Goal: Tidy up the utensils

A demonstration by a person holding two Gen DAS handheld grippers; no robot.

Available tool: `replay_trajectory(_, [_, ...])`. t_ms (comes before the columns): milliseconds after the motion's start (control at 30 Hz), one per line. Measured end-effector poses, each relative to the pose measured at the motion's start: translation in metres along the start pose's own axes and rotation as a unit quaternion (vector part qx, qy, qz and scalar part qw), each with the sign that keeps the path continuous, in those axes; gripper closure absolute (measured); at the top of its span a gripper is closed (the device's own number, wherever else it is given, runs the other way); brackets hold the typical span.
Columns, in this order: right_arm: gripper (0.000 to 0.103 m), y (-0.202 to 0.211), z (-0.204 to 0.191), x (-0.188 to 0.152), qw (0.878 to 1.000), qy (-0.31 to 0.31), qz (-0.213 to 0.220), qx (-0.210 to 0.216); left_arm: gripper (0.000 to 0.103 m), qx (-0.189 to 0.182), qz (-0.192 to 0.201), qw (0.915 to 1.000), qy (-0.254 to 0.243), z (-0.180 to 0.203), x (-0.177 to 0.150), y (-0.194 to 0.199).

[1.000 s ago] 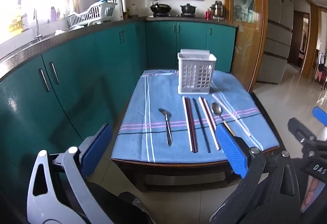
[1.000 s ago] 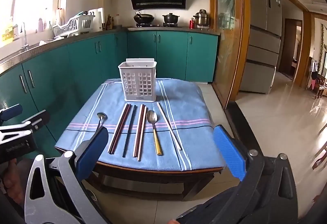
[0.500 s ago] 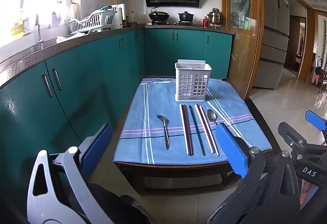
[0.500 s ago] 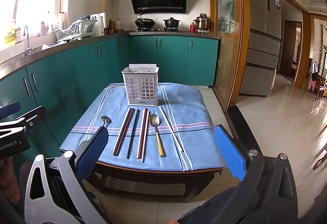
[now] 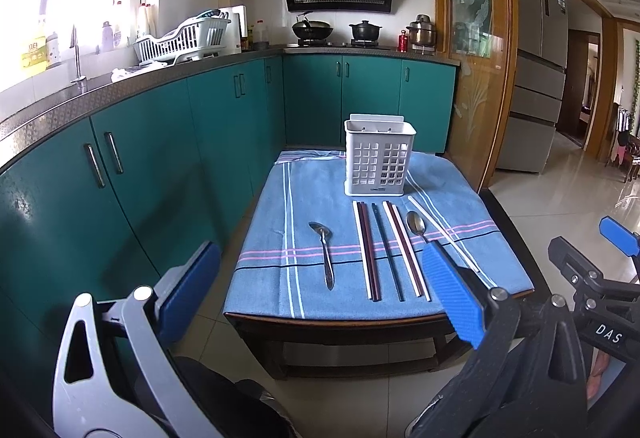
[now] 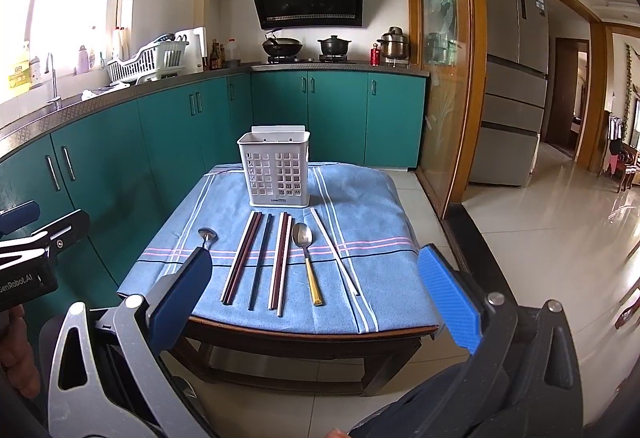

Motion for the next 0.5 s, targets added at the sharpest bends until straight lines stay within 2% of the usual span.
replay_trajectory(500, [0.003, -0.0019, 0.0007, -0.0042, 1.0, -0.002, -0.002, 0.002, 0.003, -0.001, -0.008, 1.0, -0.002, -0.0006, -0.0022, -0.0043])
Point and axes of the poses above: each gripper's, at about its wrist camera, not at the fingertips, and y roughly against the way its jaws point, z to its right, x to its top, the point moved 10 cm from there along -y, roughly the way its jaws point, and after that the axes turned 11 degrees about -x, right-handed, at the moved point
